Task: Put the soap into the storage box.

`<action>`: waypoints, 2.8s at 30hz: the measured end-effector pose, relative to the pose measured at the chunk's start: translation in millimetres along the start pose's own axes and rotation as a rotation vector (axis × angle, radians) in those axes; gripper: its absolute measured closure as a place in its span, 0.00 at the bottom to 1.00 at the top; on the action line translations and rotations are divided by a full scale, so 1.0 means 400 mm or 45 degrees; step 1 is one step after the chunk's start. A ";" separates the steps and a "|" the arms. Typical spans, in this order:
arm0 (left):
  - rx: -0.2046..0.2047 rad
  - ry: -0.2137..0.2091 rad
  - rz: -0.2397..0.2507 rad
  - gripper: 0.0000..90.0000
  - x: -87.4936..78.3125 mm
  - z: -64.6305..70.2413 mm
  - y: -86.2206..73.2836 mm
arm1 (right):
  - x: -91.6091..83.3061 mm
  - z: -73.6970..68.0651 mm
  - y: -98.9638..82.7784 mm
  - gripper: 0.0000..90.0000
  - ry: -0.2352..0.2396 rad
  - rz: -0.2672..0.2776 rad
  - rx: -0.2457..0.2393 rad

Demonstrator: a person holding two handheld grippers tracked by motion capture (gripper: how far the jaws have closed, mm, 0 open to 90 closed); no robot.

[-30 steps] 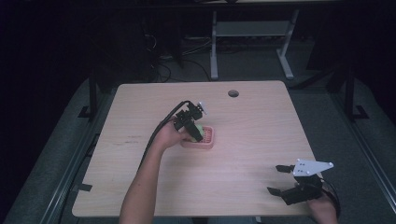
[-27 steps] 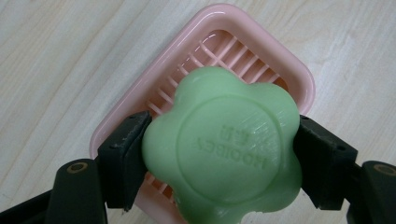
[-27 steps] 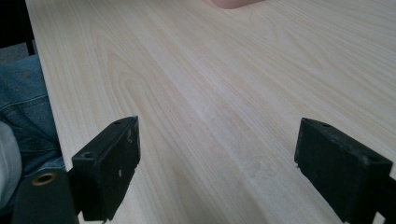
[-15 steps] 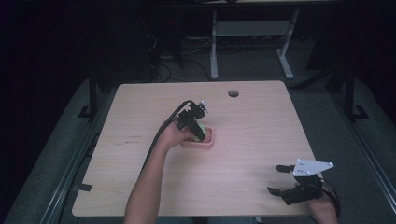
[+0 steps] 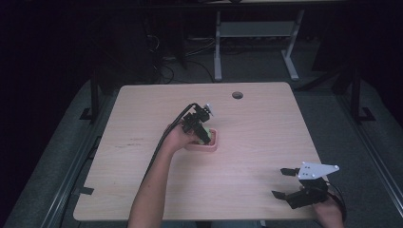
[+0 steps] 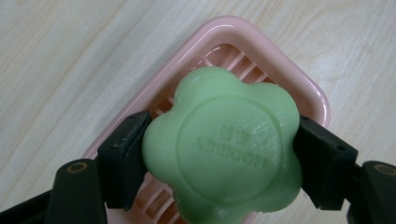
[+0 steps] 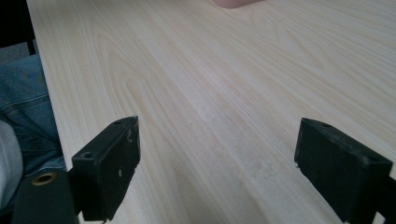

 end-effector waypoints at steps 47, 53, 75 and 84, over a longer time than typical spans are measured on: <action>0.002 0.060 0.037 0.26 -0.040 0.008 -0.020 | 0.003 -0.002 -0.001 0.15 -0.003 -0.011 0.002; 0.000 0.062 0.048 0.26 -0.051 0.007 -0.028 | 0.003 -0.001 -0.002 0.15 -0.005 -0.014 0.002; 0.003 0.057 0.103 0.24 -0.074 0.025 -0.057 | 0.008 -0.003 -0.003 0.15 -0.006 -0.022 0.010; -0.001 0.044 0.107 0.24 -0.075 0.033 -0.073 | 0.008 -0.003 -0.004 0.15 -0.009 -0.022 0.006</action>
Point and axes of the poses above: each handheld gripper's, and its own axes: x roughly forward along the jaws, y roughly out of its top, z roughly to its right, the point moved 5 cm from there along x, roughly forward along the jaws, and after that the axes turned 9 degrees about x, right-handed, at the moved point
